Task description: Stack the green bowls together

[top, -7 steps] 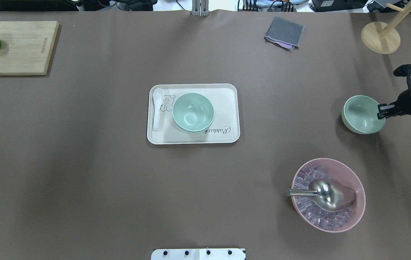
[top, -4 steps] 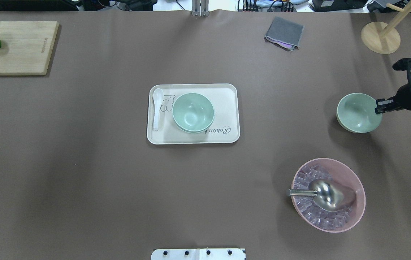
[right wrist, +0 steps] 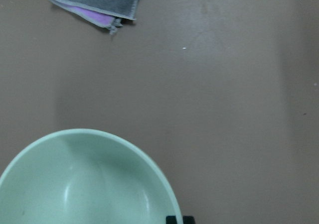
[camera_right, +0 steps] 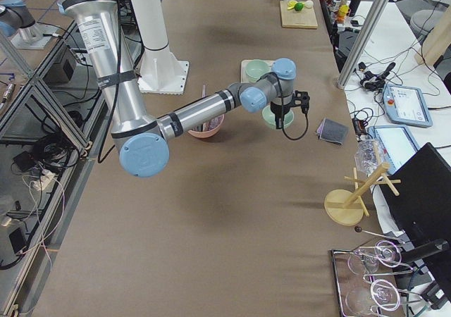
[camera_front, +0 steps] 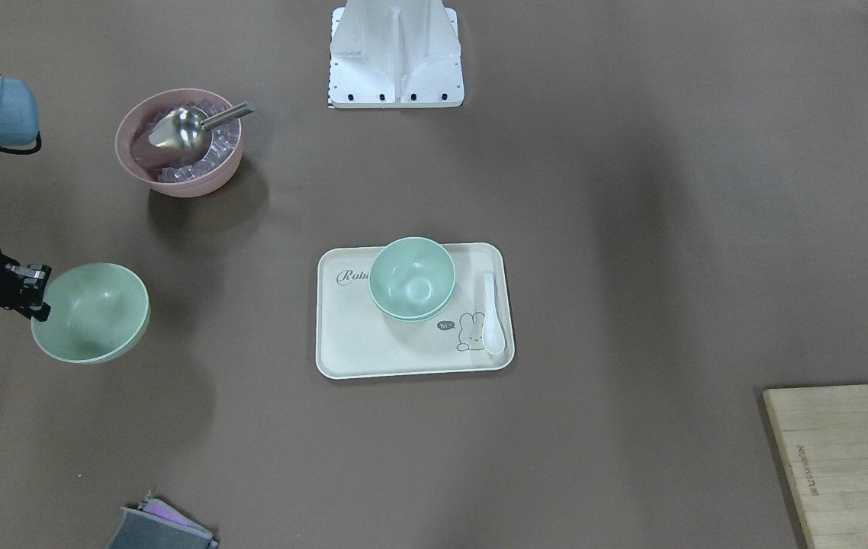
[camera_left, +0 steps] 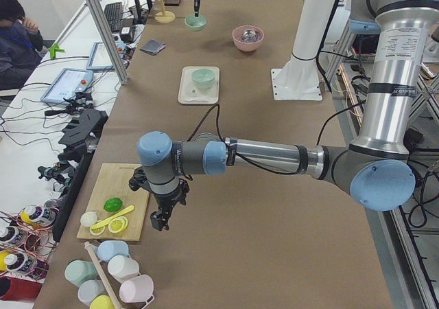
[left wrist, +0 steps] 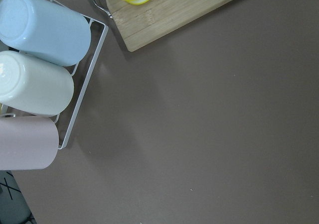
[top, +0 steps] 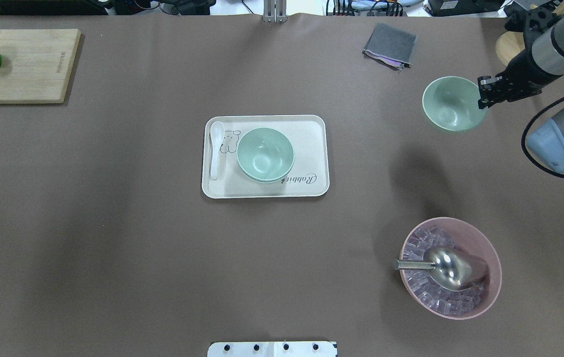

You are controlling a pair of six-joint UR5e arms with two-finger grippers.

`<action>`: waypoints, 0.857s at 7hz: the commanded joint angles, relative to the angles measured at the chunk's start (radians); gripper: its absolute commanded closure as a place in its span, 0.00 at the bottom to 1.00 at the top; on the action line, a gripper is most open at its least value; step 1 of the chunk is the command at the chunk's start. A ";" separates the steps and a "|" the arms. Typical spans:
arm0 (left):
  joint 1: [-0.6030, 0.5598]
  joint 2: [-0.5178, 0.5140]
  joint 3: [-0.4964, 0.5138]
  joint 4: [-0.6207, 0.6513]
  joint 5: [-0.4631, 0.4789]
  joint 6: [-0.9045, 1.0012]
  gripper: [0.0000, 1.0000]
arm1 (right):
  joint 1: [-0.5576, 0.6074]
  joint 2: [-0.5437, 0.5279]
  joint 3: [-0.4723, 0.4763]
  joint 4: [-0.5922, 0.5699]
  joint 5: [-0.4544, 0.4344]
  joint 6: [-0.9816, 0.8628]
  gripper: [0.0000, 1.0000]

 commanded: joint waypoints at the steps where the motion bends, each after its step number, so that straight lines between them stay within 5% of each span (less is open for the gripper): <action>1: 0.000 0.024 0.003 0.002 -0.050 -0.125 0.01 | -0.121 0.122 0.048 -0.057 -0.046 0.304 1.00; 3: 0.000 0.038 -0.014 -0.021 -0.112 -0.449 0.01 | -0.254 0.142 0.120 -0.060 -0.160 0.491 1.00; 6: 0.002 0.062 -0.014 -0.027 -0.132 -0.449 0.01 | -0.359 0.234 0.090 -0.065 -0.211 0.572 1.00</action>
